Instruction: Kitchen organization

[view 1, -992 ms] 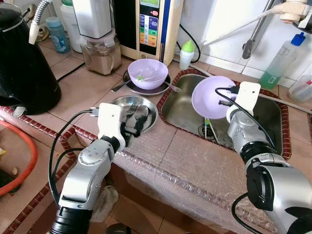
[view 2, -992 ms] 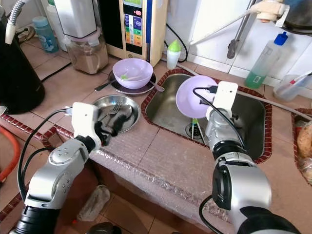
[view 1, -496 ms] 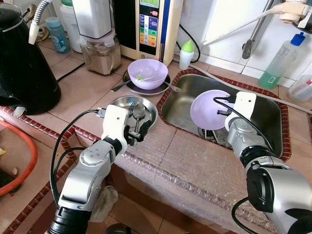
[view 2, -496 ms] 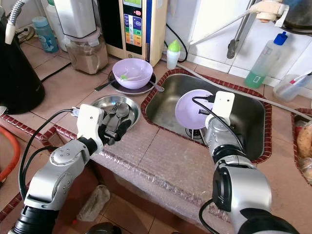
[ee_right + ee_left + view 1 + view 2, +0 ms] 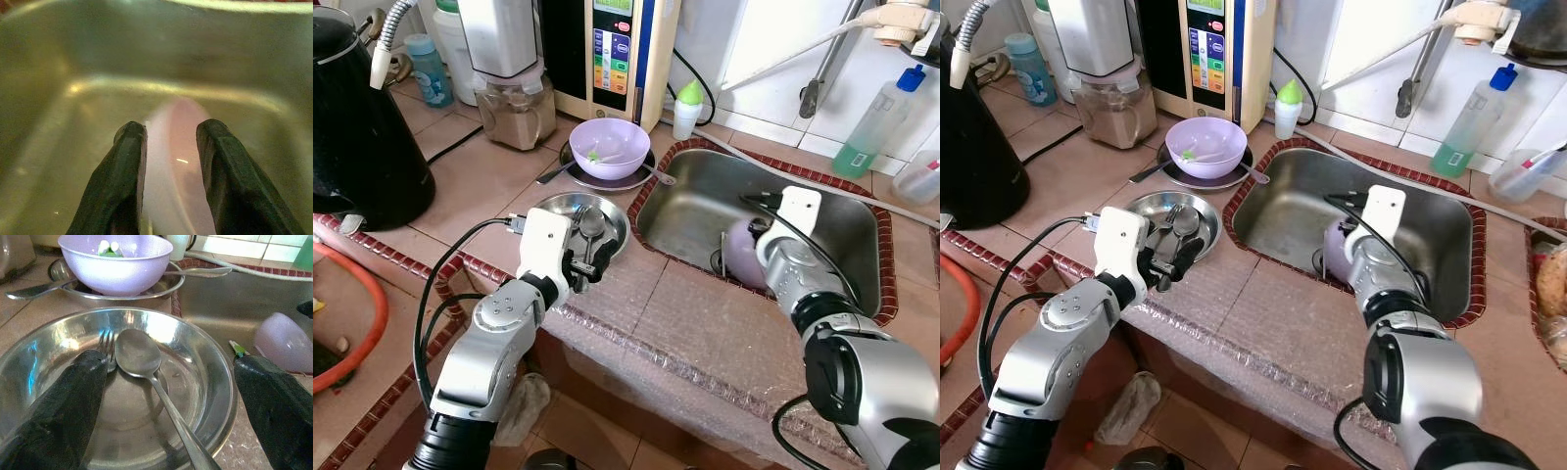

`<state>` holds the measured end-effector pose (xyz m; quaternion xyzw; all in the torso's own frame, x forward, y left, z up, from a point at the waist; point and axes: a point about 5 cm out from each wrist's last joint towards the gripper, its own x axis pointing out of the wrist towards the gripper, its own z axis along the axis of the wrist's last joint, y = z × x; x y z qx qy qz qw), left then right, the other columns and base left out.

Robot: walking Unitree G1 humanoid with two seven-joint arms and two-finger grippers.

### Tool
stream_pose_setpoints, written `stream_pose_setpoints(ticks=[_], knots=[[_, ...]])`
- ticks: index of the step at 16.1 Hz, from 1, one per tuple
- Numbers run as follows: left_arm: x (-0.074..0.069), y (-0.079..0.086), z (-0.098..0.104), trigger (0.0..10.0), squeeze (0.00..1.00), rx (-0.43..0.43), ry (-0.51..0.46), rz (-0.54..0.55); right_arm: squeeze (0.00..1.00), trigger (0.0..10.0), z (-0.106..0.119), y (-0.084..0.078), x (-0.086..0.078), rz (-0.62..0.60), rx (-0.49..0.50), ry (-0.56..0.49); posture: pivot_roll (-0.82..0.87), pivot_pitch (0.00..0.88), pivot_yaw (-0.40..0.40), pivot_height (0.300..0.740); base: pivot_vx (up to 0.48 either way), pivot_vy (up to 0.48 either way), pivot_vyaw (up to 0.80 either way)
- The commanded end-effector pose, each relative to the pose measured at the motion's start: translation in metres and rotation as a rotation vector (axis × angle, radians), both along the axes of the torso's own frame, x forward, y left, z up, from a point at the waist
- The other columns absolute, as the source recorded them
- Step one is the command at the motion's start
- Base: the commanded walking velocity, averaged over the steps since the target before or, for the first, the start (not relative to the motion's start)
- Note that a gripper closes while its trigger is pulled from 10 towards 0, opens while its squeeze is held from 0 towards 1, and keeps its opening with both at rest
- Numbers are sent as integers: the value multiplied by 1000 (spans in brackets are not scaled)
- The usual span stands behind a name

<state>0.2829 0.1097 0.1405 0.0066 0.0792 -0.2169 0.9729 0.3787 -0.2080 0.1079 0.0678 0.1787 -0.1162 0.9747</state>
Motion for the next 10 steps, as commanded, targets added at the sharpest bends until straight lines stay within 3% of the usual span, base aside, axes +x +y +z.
stream_pose_setpoints(ticks=[1, 4, 7, 10], knots=[[1, 0, 3, 10000, 0, 17, -8, 2, 1000, 10000, 13, 1, 6, -5, 18, -49, 78, 11, -22, 740, 0, 0, 0], [3, 2, 5, 10000, 0, 16, -18, 35, 1000, 10000, 25, 10, 12, 51, 30, -119, 78, 14, -27, 740, 0, 0, 0], [7, 10, 8, 10000, 0, 32, -43, 87, 1000, 10000, 43, 29, 16, 237, -142, -279, 75, 17, -28, 740, 0, 0, 0], [14, 20, 17, 10000, 0, 52, -85, 149, 1000, 10000, 49, 40, 12, 316, -159, -382, 70, 17, -24, 740, 0, 0, 0]])
